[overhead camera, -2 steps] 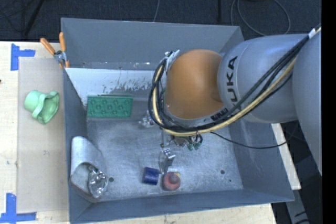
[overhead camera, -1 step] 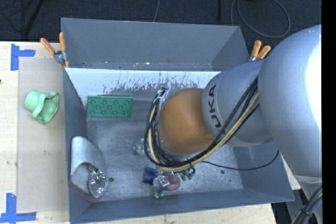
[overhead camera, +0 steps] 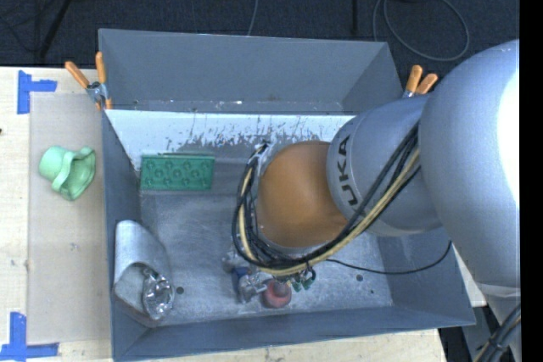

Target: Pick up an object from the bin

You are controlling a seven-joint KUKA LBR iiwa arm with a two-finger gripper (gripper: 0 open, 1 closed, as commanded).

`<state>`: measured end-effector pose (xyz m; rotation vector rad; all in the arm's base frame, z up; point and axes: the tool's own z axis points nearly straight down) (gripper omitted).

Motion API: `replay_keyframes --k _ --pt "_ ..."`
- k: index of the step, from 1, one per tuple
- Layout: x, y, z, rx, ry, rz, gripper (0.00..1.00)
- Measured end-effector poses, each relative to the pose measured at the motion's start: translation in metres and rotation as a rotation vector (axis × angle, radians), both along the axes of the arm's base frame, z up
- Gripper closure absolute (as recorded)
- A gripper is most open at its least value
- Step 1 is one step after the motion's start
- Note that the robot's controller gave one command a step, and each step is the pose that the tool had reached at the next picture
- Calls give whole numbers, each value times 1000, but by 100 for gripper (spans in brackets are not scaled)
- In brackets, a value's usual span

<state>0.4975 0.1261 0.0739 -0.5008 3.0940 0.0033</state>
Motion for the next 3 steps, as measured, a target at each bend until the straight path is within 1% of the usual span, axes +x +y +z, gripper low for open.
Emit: replay_keyframes --k 1,2,3 --pt "16 -48 0 4 -1 -16 100" --pt "29 -92 0 4 -2 58 100" --pt "14 -94 170 -5 0 317 100"
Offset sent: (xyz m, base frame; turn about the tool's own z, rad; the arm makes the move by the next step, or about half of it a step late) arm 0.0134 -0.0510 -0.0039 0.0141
